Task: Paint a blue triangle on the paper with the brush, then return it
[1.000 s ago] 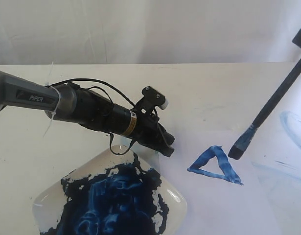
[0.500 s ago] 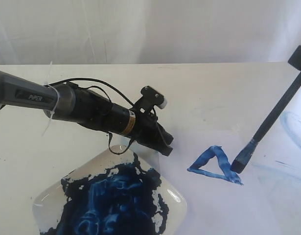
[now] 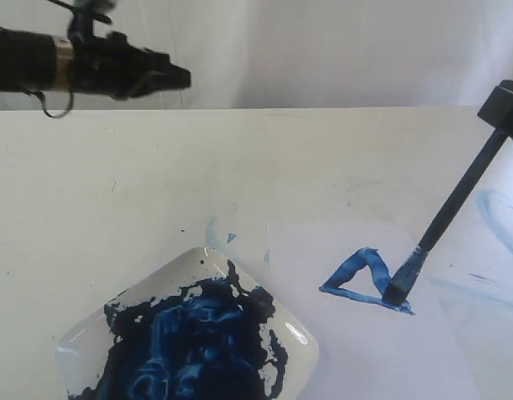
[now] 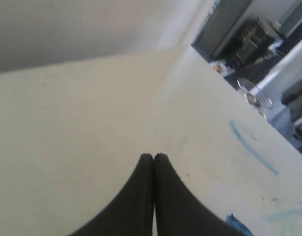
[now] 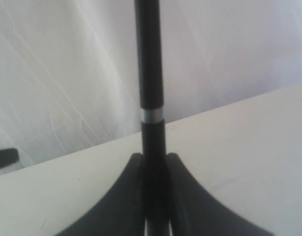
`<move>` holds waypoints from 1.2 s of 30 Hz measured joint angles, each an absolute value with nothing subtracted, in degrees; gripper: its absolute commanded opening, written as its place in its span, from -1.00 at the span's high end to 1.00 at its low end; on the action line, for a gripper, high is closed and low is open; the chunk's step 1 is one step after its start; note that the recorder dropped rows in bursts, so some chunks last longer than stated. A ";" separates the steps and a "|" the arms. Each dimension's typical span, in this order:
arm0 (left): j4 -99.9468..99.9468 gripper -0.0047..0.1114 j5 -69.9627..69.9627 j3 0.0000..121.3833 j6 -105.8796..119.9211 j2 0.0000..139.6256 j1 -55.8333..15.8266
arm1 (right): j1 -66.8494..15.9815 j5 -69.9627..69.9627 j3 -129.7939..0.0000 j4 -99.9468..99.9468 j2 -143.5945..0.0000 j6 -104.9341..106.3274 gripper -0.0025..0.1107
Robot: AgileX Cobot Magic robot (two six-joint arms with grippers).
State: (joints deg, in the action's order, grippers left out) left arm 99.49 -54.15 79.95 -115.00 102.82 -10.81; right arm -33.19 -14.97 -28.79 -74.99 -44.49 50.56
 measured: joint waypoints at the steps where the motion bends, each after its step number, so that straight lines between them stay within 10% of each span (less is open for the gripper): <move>1: 99.49 0.92 -54.02 79.95 -115.29 100.80 -9.41 | -33.19 -14.84 -28.79 -74.99 -44.49 50.56 0.96; 18: 99.82 0.92 -54.13 63.76 -107.81 67.70 1.94 | -33.19 0.00 -28.79 -74.99 -44.49 35.46 0.96; 36: 99.84 0.92 -27.47 42.47 -96.87 49.82 -15.43 | -33.19 13.28 -31.14 -80.52 -46.33 29.57 0.96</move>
